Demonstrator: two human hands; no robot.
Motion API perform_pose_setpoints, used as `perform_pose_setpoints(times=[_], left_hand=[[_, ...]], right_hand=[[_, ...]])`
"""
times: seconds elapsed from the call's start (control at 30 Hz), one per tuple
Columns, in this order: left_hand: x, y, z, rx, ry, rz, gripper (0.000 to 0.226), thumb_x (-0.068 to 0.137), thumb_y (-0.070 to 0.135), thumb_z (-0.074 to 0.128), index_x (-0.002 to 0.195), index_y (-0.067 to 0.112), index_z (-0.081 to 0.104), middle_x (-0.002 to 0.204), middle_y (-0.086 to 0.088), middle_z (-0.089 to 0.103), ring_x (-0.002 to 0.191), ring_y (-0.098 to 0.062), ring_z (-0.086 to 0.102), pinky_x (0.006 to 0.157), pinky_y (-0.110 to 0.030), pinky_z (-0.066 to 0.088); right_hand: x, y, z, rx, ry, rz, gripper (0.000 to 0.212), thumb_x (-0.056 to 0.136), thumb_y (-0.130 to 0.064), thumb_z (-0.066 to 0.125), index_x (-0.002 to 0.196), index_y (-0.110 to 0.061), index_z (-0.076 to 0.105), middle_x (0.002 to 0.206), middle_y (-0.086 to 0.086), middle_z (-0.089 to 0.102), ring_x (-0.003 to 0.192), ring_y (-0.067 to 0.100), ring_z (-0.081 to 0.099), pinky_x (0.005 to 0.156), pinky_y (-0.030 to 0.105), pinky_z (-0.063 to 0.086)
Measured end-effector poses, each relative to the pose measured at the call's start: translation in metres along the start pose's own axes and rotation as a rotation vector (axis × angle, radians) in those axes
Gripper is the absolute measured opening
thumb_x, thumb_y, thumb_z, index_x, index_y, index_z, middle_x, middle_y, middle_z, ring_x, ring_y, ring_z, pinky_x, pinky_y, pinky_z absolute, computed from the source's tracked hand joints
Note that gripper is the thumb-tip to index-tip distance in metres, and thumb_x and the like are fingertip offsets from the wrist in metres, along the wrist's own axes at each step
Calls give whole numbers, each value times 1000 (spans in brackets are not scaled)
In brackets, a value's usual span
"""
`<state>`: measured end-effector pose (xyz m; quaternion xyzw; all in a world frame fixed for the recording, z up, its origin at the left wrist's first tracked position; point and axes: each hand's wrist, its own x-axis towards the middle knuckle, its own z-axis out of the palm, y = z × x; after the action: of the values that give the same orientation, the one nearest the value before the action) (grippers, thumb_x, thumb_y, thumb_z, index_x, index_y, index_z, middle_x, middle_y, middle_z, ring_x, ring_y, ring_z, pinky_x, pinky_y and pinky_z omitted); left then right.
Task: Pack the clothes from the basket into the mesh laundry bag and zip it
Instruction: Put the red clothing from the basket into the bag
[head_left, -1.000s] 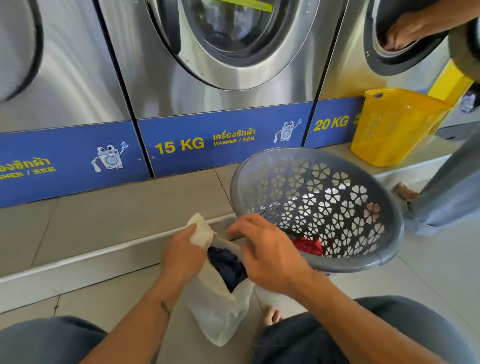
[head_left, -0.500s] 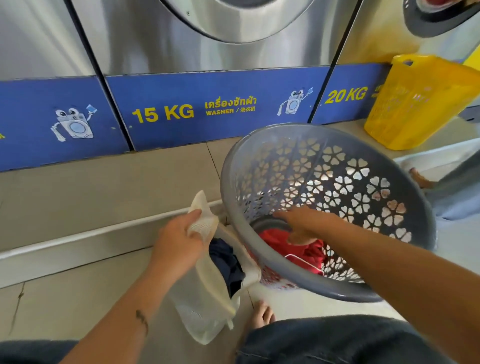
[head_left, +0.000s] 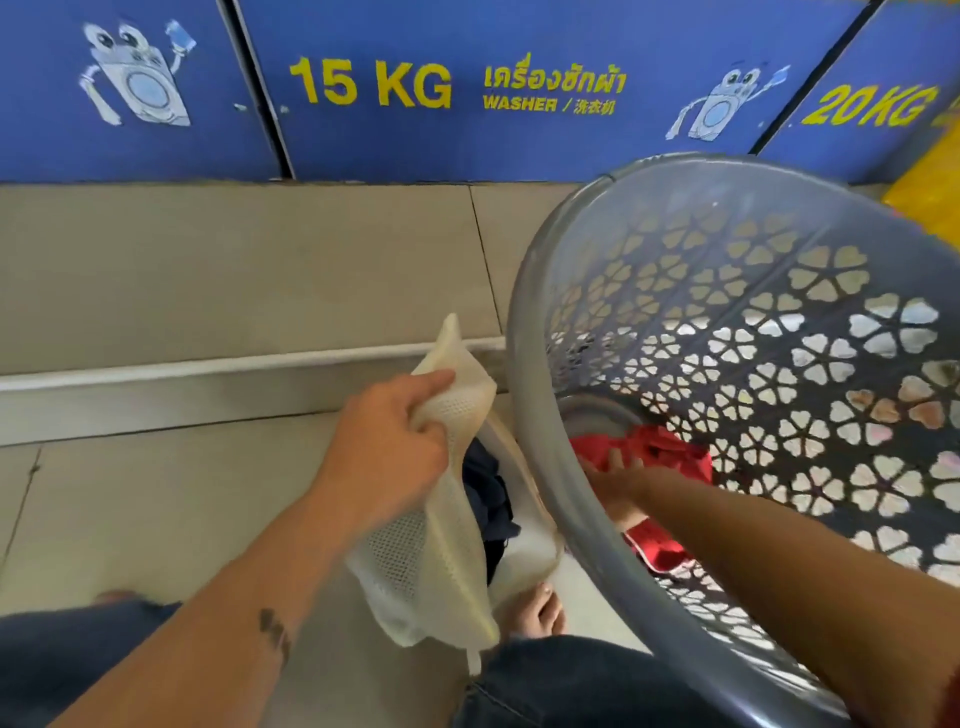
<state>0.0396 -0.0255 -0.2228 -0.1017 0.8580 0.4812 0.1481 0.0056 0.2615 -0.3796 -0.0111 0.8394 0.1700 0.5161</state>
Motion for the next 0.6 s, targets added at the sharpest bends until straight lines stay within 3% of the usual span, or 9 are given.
perform_pose_setpoints(times=[0.1,0.17,0.27,0.37,0.43,0.53,0.6], left_hand=[[1,-1,-2,-17,-11,-27,53,89,8,55,133,36,59,111,-13,70,34,0,48,38,-10,35],[1,-1,-4,-6,-25,-8,53,89,8,54,134,36,58,114,-12,69,35,-1,48,39,-11,36],[-1,-5,-9,48,-33,29,53,88,10,54,132,39,59,120,-2,68,45,-3,58,45,-13,43],[-3,-5,-14,34,-29,32,52,87,10,54,127,42,62,120,8,68,72,-18,72,63,-26,56],[-8,-1,-21,34,-18,23,51,88,8,54,125,42,64,104,10,72,69,-20,71,62,-29,55],[-17,6,-34,65,10,41,50,89,5,53,119,43,65,84,12,67,48,-5,59,46,-15,44],[-26,7,-43,53,21,61,51,90,3,54,120,42,65,95,13,69,56,-8,62,47,-13,42]], right_hand=[[-14,-10,14,-131,133,-31,87,100,-32,57,161,-17,-1,159,28,17,140,46,40,110,54,43],[-21,-11,11,-217,225,-104,71,102,-27,51,160,-13,13,149,24,38,131,39,53,103,48,49],[-33,-7,-4,-224,287,-217,75,92,-40,59,156,-28,23,138,7,60,124,31,61,98,41,50],[-55,-1,-30,-190,329,-245,72,84,-58,62,148,-36,40,133,1,65,121,27,64,98,38,52],[-75,6,-46,-138,388,-244,71,78,-68,67,141,-39,49,130,-1,67,119,27,65,96,38,53],[-112,13,-63,-72,471,-272,68,77,-63,69,140,-53,45,121,0,71,113,28,67,91,36,53],[-138,16,-70,-10,533,-264,57,77,-52,69,130,-46,52,115,0,72,109,28,67,89,37,55]])
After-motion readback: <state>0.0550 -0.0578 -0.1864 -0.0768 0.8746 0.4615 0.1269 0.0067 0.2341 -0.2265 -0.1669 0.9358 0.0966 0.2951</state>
